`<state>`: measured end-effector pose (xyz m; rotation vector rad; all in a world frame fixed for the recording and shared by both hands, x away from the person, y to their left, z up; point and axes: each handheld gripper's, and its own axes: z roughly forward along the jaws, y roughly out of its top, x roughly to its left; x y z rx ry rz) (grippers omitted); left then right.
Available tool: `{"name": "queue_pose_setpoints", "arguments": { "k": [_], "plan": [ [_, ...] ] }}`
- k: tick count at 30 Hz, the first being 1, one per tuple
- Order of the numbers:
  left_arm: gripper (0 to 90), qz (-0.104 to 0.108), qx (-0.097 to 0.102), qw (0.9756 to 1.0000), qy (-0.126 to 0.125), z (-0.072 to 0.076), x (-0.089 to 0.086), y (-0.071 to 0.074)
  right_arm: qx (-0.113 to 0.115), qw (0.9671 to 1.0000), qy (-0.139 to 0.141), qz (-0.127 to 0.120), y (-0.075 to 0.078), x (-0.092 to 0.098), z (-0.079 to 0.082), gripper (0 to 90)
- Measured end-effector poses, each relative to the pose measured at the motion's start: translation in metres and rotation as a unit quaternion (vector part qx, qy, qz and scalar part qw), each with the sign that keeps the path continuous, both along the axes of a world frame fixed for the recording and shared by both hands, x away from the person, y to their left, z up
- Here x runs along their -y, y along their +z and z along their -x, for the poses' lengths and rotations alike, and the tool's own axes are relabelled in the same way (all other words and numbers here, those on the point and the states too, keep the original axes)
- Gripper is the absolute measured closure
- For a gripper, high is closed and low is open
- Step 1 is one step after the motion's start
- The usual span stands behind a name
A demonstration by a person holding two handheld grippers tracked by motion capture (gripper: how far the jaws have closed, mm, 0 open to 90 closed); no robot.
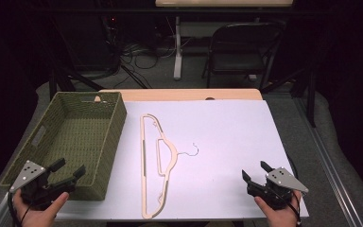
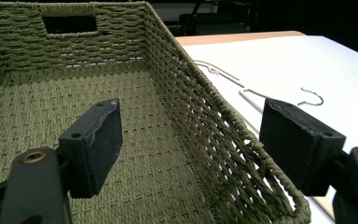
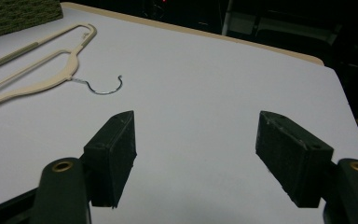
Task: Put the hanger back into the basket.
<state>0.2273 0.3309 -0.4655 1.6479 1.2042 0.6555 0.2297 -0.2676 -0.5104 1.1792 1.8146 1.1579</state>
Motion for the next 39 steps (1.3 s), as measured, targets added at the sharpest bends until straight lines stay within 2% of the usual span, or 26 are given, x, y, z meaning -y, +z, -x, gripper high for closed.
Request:
{"name": "queue_pose_setpoints", "arguments": {
  "k": [7,9,11,19,22,24,26,27,28,29,30,33,34,39],
  "plan": [
    [21.0,-0.005,-0.002,1.0000,0.000,0.000,0.002,0.004,-0.002,1.0000,-0.002,-0.003,0.000,0.000,-0.001,28.7],
    [19.0,-0.005,-0.006,1.0000,0.000,-0.001,0.003,0.005,-0.003,1.0000,0.000,-0.003,0.000,0.000,-0.001,28.5],
    [17.0,-0.004,-0.019,0.9998,-0.004,-0.003,0.005,0.006,-0.004,1.0000,0.001,-0.002,-0.001,-0.001,-0.001,28.5],
    [15.5,0.003,-0.013,0.9997,-0.022,-0.010,0.023,0.019,-0.008,0.9999,0.006,0.000,-0.002,-0.003,-0.002,28.3],
    [15.5,0.002,-0.015,0.9992,-0.037,-0.015,0.034,0.025,-0.007,0.9999,0.007,-0.002,-0.003,-0.003,-0.002,28.3],
    [15.5,-0.005,-0.024,0.9978,-0.061,-0.020,0.049,0.030,-0.010,0.9999,0.009,-0.001,-0.003,-0.003,-0.002,28.3],
    [15.5,-0.011,-0.023,0.9973,-0.069,-0.022,0.054,0.031,-0.011,0.9999,0.011,0.001,-0.003,-0.003,-0.002,28.3],
    [15.5,-0.023,-0.023,0.9964,-0.078,-0.026,0.065,0.033,-0.014,0.9998,0.012,0.002,-0.003,-0.003,-0.002,28.3],
    [15.5,-0.023,-0.023,0.9964,-0.078,-0.026,0.065,0.033,-0.012,0.9999,0.012,0.002,-0.004,-0.003,-0.003,28.4],
    [15.6,-0.027,-0.024,0.9951,-0.092,-0.030,0.075,0.035,-0.012,0.9998,0.012,0.002,-0.004,-0.003,-0.003,28.3],
    [15.6,-0.027,-0.024,0.9951,-0.092,-0.030,0.075,0.035,-0.012,0.9998,0.012,0.002,-0.004,-0.003,-0.003,28.3],
    [16.1,-0.034,-0.023,0.9932,-0.109,-0.036,0.090,0.037,-0.018,0.9997,0.014,0.004,-0.004,-0.004,-0.003,28.3],
    [16.3,-0.035,-0.024,0.9926,-0.114,-0.038,0.095,0.038,-0.011,0.9998,0.013,0.002,-0.005,-0.004,-0.004,28.4],
    [17.5,-0.041,-0.031,0.9903,-0.129,-0.051,0.114,0.038,-0.013,0.9998,0.014,0.002,-0.006,-0.005,-0.004,28.3]
  ]
}}
